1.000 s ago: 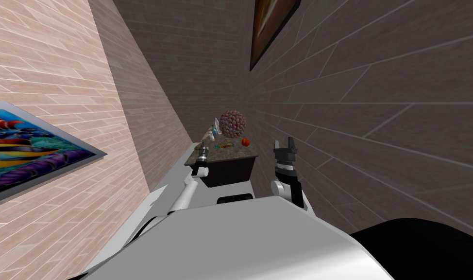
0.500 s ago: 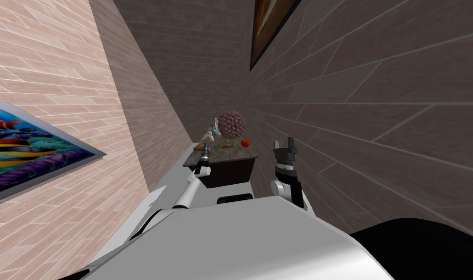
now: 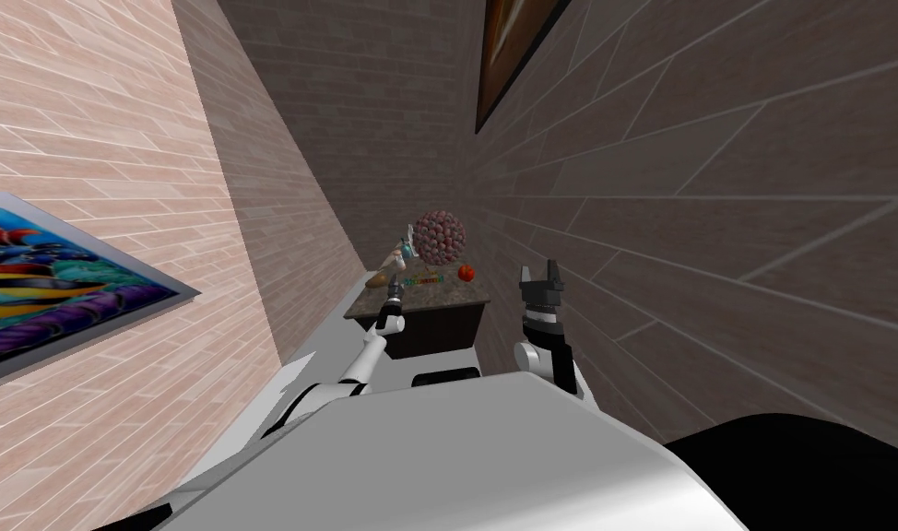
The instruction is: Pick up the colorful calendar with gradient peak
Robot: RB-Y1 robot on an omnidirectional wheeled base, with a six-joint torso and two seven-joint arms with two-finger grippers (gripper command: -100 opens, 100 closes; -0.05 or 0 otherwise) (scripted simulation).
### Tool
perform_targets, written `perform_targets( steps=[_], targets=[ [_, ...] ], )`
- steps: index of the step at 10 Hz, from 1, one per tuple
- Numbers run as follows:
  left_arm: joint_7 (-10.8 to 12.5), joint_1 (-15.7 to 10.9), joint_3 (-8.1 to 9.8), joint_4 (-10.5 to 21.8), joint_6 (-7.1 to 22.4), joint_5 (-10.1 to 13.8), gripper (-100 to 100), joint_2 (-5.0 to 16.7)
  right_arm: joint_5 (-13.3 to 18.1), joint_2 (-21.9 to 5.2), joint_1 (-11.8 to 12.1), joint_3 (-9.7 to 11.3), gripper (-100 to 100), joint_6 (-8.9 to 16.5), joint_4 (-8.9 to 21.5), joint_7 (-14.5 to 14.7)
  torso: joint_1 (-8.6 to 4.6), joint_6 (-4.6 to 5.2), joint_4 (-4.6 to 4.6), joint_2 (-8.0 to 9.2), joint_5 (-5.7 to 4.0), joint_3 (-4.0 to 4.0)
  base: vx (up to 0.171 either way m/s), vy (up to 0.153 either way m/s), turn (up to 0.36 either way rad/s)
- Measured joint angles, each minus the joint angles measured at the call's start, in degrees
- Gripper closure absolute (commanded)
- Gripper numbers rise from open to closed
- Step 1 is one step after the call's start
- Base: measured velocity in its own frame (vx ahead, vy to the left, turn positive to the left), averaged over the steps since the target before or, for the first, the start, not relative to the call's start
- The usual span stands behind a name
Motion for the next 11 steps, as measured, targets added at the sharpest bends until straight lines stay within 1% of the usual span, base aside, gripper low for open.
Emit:
perform_targets(
  steps=[1, 2, 4, 5, 6, 7, 8, 9, 10, 11],
  targets=[
    [-0.41, 0.55, -0.04, -0.41, 0.82, 0.63, -100, -1.21, 0.00, 0.00, 0.00, 0.00, 0, 0.00, 0.00, 0.00, -0.08, 0.00, -0.01, -0.03, -0.02, -0.02, 0.058, -0.038, 0.012],
    [-0.58, -0.15, -0.07, 0.72, 1.07, 0.95, -100, -1.66, 0.00, 0.00, 0.00, 0.00, 0, 0.00, 0.00, 0.00, 0.01, 0.00, 0.00, 0.01, -0.01, 0.00, 0.057, -0.016, 0.015],
    [-0.53, -1.97, -0.17, 4.03, 0.95, 1.94, -100, -3.24, 0.00, 0.00, 0.00, 0.00, 0, 0.00, 0.00, 0.00, 0.04, 0.00, 0.00, 0.01, 0.01, 0.00, 0.067, -0.035, 0.025],
    [0.20, -4.46, -0.47, 8.72, -0.24, 2.49, -100, -3.90, 0.00, 0.00, 0.00, 0.00, 0, 0.00, 0.00, 0.00, 0.03, 0.01, -0.01, -0.03, 0.00, -0.02, 0.053, -0.021, 0.004],
    [0.07, -3.77, -0.43, 7.70, 0.07, 2.69, -100, -4.62, 0.00, 0.00, 0.00, 0.00, 0, 0.00, 0.00, 0.00, 0.08, -0.01, 0.00, 0.04, 0.01, 0.02, 0.056, -0.018, 0.012],
    [-0.52, -3.25, -0.36, 6.82, 0.87, 2.93, -100, -5.86, 0.00, 0.00, 0.00, 0.00, 0, 0.00, 0.00, 0.00, 0.09, 0.00, 0.01, 0.05, 0.01, 0.03, 0.072, -0.021, 0.013],
    [-0.49, -3.19, -0.62, 7.21, 1.00, 3.19, -100, -6.91, 0.00, 0.00, 0.00, 0.00, 0, 0.00, 0.00, 0.00, 0.08, 0.00, 0.00, 0.01, 0.01, 0.00, 0.077, -0.026, 0.009],
    [-0.58, -4.17, -0.54, 8.75, 0.70, 3.49, -100, -8.43, 0.00, 0.00, 0.00, 0.00, 0, 0.00, 0.00, 0.00, 0.05, 0.01, 0.00, -0.03, 0.01, -0.02, 0.082, -0.016, -0.001],
    [-0.73, -4.69, -0.47, 9.26, 0.76, 3.74, -100, -9.62, 0.01, 0.00, 0.03, 0.05, 0, -0.02, 0.00, -0.01, -0.02, 0.00, -0.02, -0.14, 0.00, -0.08, 0.035, -0.003, -0.002],
    [-0.76, -4.74, -0.47, 9.27, 0.82, 3.76, 0, -9.73, 0.01, 0.00, 0.03, 0.07, 0, -0.02, 0.00, -0.01, -0.04, -0.02, -0.02, -0.09, -0.01, -0.06, 0.000, 0.000, 0.000]
  ],
)
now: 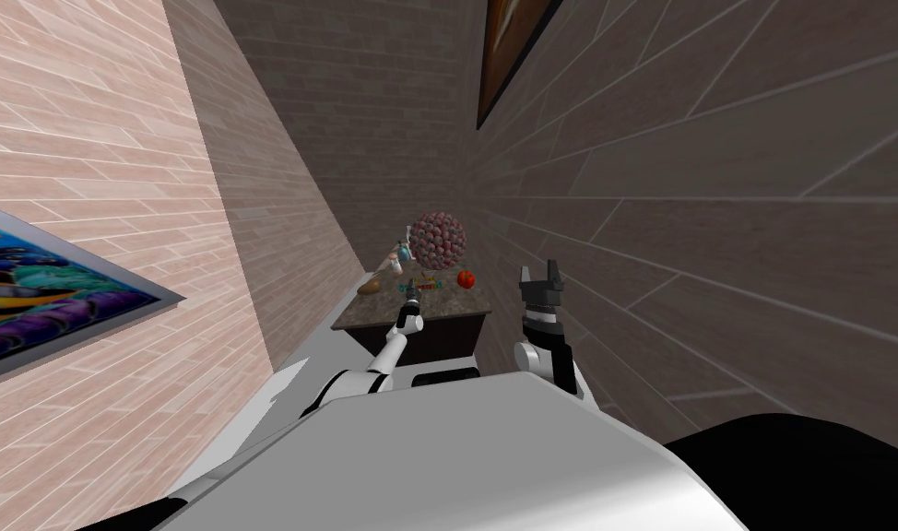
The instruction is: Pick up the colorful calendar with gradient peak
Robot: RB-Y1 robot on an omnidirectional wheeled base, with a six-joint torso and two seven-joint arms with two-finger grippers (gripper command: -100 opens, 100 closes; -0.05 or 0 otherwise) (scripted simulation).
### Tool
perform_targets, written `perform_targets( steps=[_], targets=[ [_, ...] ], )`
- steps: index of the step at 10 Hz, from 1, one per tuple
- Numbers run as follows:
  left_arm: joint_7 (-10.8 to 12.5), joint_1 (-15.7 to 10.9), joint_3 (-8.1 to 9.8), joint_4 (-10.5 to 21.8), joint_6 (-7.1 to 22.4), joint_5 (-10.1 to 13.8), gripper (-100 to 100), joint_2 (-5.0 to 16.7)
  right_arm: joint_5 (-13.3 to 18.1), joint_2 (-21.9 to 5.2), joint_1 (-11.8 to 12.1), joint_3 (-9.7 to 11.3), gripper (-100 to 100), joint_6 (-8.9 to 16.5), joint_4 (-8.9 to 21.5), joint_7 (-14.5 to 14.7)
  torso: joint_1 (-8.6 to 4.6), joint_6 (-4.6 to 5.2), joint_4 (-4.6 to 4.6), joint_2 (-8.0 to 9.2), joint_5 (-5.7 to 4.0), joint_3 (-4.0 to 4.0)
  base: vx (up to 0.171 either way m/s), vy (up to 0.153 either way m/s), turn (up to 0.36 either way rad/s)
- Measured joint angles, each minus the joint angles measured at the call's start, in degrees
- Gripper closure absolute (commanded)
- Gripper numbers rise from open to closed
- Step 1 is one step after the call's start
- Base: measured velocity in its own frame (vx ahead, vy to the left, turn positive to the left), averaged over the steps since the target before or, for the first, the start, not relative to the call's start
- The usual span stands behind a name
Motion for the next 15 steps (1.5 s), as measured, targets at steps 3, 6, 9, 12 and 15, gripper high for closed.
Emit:
perform_targets(
  steps=[3, 6, 9, 12, 15],
  targets=[
    [0.00, 0.00, 0.00, 0.00, 0.00, 0.00, 100, 0.01, 0.00, 0.00, 0.00, 0.00, 0, 0.00, 0.00, 0.00, -0.01, 0.00, 0.03, 0.11, 0.00, 0.07, 0.000, 0.000, 0.000],
    [0.00, 0.00, 0.00, 0.00, 0.00, 0.00, 100, 0.01, 0.00, 0.00, 0.00, 0.00, 0, 0.00, 0.00, 0.00, -0.01, 0.00, 0.03, 0.12, 0.00, 0.07, 0.000, 0.000, 0.000],
    [0.32, -0.56, -0.26, 0.90, -0.39, 0.06, -100, 1.01, 0.00, 0.00, -0.01, 0.00, 0, 0.00, 0.00, 0.00, 0.05, 0.00, 0.04, 0.17, 0.00, 0.10, -0.018, 0.012, -0.002],
    [0.89, 0.40, -1.32, -0.99, 0.20, 0.17, -100, 3.90, 0.00, 0.00, -0.01, 0.00, 0, 0.00, 0.00, 0.00, 0.12, 0.00, 0.07, 0.29, 0.02, 0.17, -0.052, 0.032, -0.005],
    [2.40, 0.00, -3.21, -1.15, -0.20, 0.51, -100, 7.16, 0.00, 0.00, -0.01, 0.00, 0, 0.00, 0.00, 0.00, 0.14, 0.00, 0.10, 0.42, 0.03, 0.25, -0.098, 0.049, -0.016]
  ],
)
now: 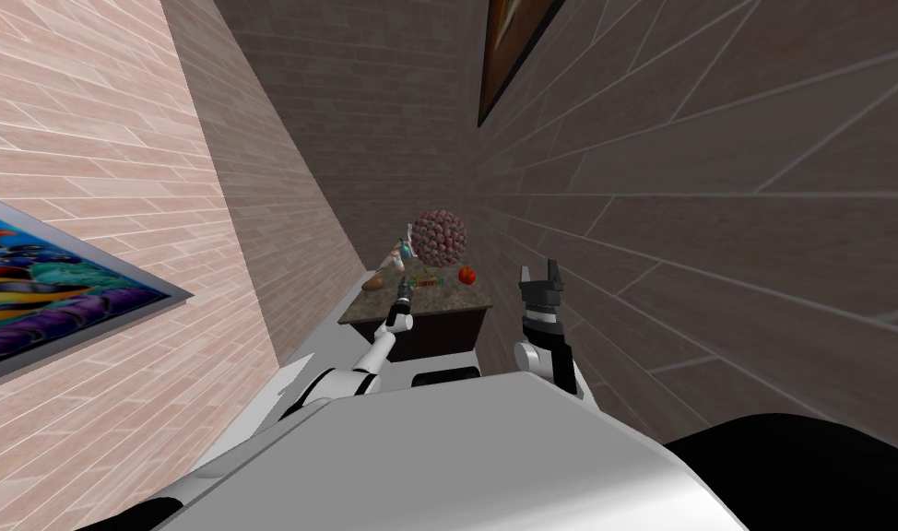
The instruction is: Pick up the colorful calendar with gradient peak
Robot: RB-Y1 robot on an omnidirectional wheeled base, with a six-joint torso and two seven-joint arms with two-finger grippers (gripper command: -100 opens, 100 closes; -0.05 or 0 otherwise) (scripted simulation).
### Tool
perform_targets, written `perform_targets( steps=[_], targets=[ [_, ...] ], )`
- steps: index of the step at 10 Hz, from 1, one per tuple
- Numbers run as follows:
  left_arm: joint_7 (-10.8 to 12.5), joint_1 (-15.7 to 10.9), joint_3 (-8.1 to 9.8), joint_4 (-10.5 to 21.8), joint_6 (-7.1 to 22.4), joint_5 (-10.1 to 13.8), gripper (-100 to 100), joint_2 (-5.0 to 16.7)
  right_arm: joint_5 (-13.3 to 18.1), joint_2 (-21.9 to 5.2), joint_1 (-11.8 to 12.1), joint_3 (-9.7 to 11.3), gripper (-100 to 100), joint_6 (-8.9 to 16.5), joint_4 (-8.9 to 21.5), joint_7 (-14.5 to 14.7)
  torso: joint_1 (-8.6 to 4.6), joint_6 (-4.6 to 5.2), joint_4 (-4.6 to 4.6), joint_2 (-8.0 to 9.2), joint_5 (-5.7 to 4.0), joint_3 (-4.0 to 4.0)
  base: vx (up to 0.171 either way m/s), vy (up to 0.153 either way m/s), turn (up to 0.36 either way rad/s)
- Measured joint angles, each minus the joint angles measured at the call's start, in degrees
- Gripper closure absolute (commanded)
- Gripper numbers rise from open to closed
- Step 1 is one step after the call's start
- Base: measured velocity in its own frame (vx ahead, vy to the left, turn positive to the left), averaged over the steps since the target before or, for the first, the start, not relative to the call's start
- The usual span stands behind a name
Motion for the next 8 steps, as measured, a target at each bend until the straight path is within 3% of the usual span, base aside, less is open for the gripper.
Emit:
perform_targets(
  steps=[2, 6, 8],
  targets=[
    [1.07, 0.73, -1.69, -2.64, 0.45, 0.36, -100, 1.89, 0.00, 0.00, -0.01, 0.00, 0, 0.00, 0.00, 0.00, 0.08, 0.00, 0.05, 0.23, 0.02, 0.13, -0.101, 0.040, -0.036],
    [-0.41, -0.66, 1.54, 0.17, 1.82, -0.03, -100, -2.12, 0.00, 0.00, 0.03, 0.00, 0, -0.01, 0.00, 0.00, -0.22, 0.01, -0.17, -0.80, -0.04, -0.46, 0.106, -0.010, 0.024],
    [-1.54, -0.20, 2.62, -0.36, 2.53, -0.14, -100, -4.84, 0.00, 0.00, 0.02, 0.00, 0, -0.01, 0.00, 0.00, -0.21, 0.01, -0.15, -0.68, -0.04, -0.39, 0.095, -0.004, 0.021]
  ],
)
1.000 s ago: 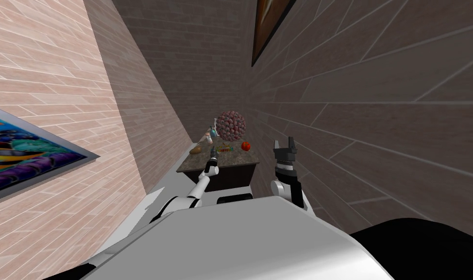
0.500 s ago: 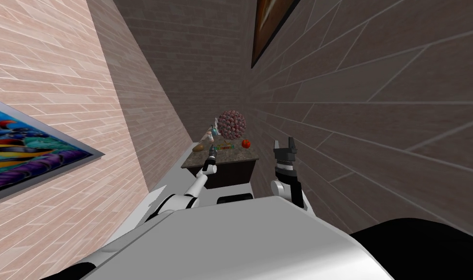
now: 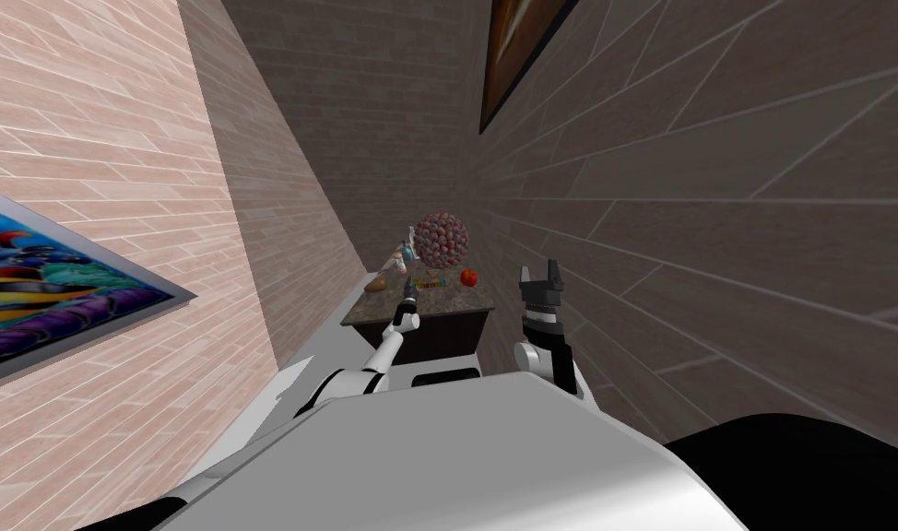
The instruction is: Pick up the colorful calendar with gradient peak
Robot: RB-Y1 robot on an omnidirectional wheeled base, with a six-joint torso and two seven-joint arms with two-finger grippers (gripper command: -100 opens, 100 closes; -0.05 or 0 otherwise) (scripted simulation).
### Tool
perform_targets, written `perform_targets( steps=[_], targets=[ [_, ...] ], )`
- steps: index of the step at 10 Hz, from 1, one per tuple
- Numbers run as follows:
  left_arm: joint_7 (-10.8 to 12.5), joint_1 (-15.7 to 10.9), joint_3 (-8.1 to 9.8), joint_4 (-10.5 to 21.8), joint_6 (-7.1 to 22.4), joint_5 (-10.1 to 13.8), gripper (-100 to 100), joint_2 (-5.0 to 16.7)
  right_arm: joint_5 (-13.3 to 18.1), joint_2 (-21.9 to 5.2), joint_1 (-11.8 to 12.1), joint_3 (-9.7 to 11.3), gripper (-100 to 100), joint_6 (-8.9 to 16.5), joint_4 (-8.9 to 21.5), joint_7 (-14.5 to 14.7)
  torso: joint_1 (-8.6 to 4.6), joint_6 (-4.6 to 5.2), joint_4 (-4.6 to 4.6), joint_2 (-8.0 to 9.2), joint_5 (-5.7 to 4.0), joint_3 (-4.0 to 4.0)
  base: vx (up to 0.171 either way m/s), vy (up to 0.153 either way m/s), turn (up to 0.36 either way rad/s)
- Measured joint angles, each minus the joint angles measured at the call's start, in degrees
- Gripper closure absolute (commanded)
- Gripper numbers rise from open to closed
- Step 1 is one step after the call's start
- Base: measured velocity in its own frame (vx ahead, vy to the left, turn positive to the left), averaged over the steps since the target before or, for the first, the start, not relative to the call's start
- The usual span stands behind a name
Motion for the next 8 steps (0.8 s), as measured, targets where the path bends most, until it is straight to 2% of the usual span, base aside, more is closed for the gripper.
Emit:
perform_targets(
  steps=[1, 2, 3, 4, 8],
  targets=[
    [0.05, -1.23, 0.31, 2.11, -0.48, 0.01, -100, -1.21, 0.00, 0.00, 0.00, 0.00, 0, 0.00, 0.00, 0.00, 0.00, 0.00, 0.00, -0.03, 0.00, -0.02, 0.047, -0.003, -0.001],
    [0.13, -1.39, 0.32, 2.41, -0.67, 0.02, 0, -1.33, 0.00, 0.00, -0.01, 0.00, 0, 0.00, 0.00, 0.00, 0.03, -0.01, 0.02, 0.13, 0.00, 0.06, 0.009, -0.001, 0.001],
    [0.12, -1.37, 0.32, 2.37, -0.65, 0.02, -100, -1.32, 0.00, 0.00, -0.01, 0.00, 0, 0.00, 0.00, 0.00, 0.05, -0.01, 0.05, 0.27, 0.00, 0.15, 0.000, 0.000, 0.000],
    [0.12, -1.38, 0.32, 2.38, -0.65, 0.02, 100, -1.32, 0.00, 0.00, -0.01, 0.00, 0, 0.00, 0.00, 0.00, 0.05, -0.01, 0.07, 0.33, 0.01, 0.19, 0.000, 0.000, 0.000],
    [0.12, -1.38, 0.32, 2.37, -0.65, 0.02, 100, -1.32, 0.00, 0.00, -0.01, 0.00, 0, 0.00, 0.00, 0.00, 0.05, -0.01, 0.08, 0.38, 0.01, 0.21, 0.000, 0.000, 0.000]
  ],
)
